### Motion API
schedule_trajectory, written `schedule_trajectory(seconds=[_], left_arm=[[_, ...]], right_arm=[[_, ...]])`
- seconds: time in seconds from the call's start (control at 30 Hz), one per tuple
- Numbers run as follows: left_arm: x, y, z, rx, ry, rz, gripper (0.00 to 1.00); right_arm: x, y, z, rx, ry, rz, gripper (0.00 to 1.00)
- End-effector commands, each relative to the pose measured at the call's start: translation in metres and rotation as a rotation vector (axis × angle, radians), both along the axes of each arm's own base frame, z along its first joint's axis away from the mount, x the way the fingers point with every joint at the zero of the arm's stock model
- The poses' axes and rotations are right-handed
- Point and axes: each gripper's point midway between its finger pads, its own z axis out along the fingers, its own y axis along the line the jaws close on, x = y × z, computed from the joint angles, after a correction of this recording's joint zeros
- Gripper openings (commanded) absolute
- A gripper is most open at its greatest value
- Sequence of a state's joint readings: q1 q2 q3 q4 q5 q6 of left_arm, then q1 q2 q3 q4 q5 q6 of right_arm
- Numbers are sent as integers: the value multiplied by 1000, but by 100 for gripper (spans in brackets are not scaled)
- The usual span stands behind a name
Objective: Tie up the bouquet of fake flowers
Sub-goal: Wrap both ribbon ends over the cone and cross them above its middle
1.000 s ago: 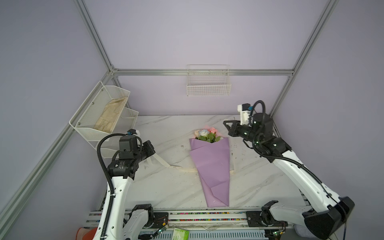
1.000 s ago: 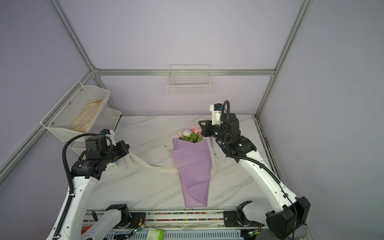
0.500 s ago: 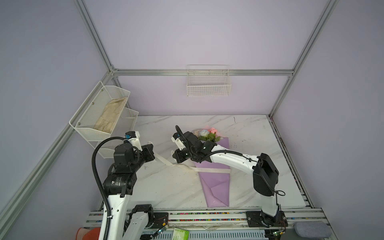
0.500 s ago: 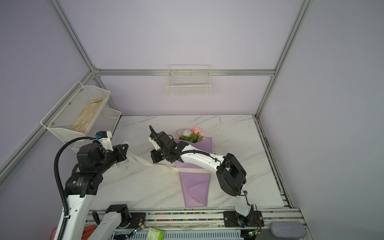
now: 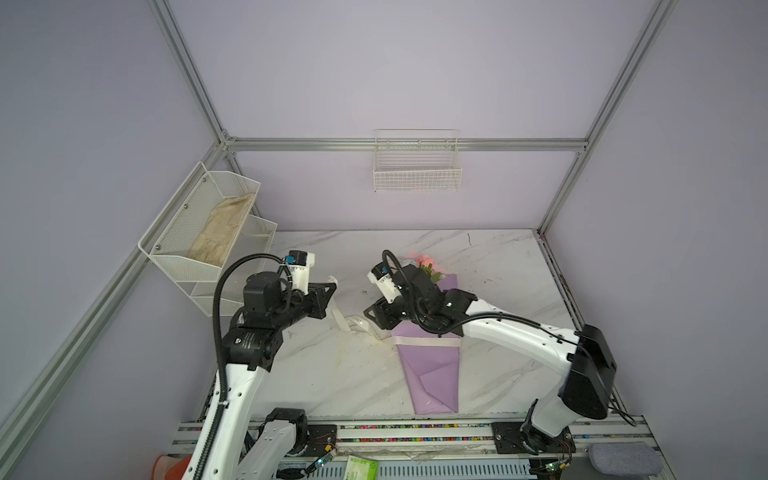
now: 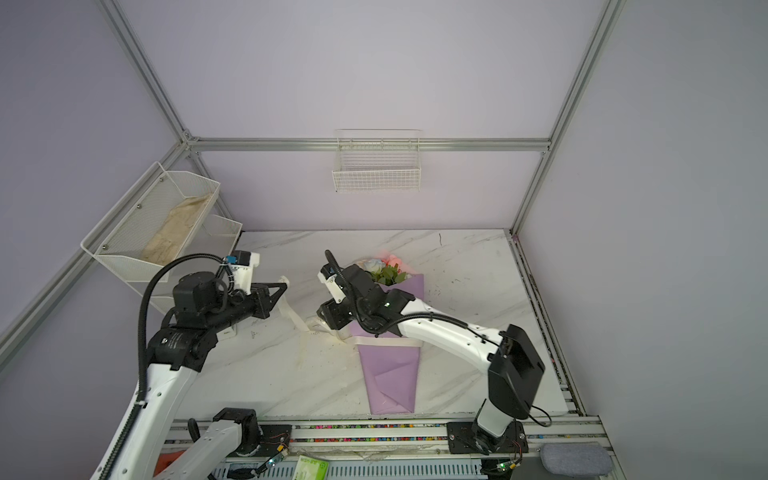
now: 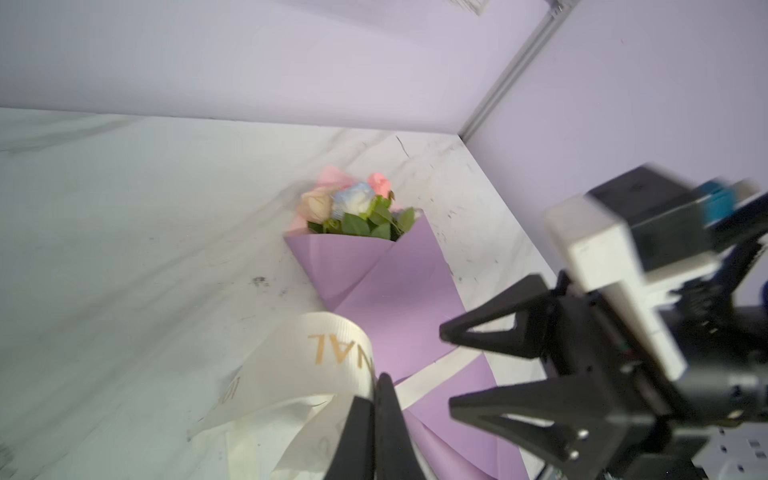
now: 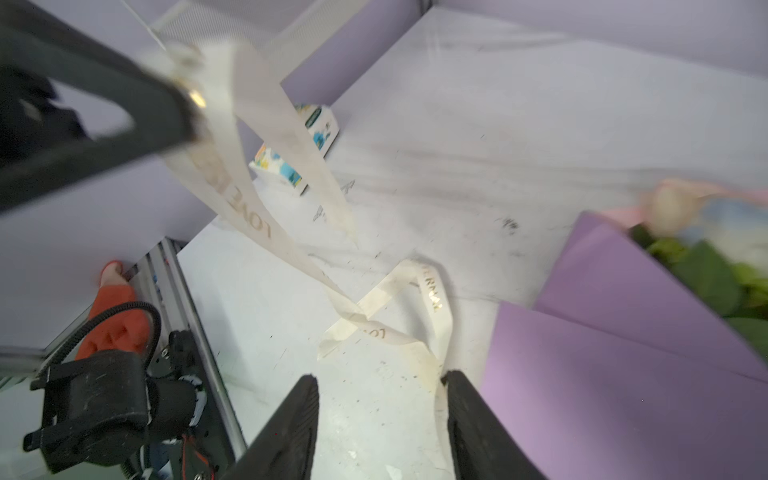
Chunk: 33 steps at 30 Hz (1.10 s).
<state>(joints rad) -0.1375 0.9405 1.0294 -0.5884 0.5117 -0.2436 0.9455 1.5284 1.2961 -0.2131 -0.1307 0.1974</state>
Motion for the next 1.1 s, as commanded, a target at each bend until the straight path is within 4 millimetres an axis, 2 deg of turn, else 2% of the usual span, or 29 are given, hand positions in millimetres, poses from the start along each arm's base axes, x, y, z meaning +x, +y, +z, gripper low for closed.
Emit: schedule_trajectory(seconds=[0.0,0.07,0.13,0.23,0.33,0.4,0.47,0.53,0.63,0.73,0.9,1.0,1.07], left_arm=[[-1,-57,51,9,-154,-255,0],[1,-84,49,23,-141,-358,0],[-2,-111,47,27,-113,-471,0],[-6,-138,40,47,-73,-587,0],[-8,-153,37,53,-42,-639,0],[-11,-157,37,56,-34,-664,0],[-6,-161,23,71,6,-674,0],[-9,-164,19,77,27,-690,0],[-13,-170,15,85,45,-722,0],[-16,-173,11,99,60,-742,0],[-18,-174,11,101,68,-754,0],[-21,-173,13,93,66,-763,0],[-22,-173,12,96,71,-766,0]], right_arm=[[34,-51,30,112,-138,-167,49],[30,-74,39,170,-199,-139,46],[18,-84,39,180,-280,-83,43],[2,-83,23,115,-397,42,43],[6,-84,13,72,-442,49,49],[12,-85,11,29,-478,40,51],[22,-90,13,-1,-506,-9,52],[30,-96,15,-23,-545,-58,55],[30,-90,18,-44,-602,-14,57],[27,-76,21,-36,-618,71,57],[21,-61,10,-44,-628,198,56],[19,-59,7,-43,-650,242,53],[16,-56,6,-24,-634,271,46]])
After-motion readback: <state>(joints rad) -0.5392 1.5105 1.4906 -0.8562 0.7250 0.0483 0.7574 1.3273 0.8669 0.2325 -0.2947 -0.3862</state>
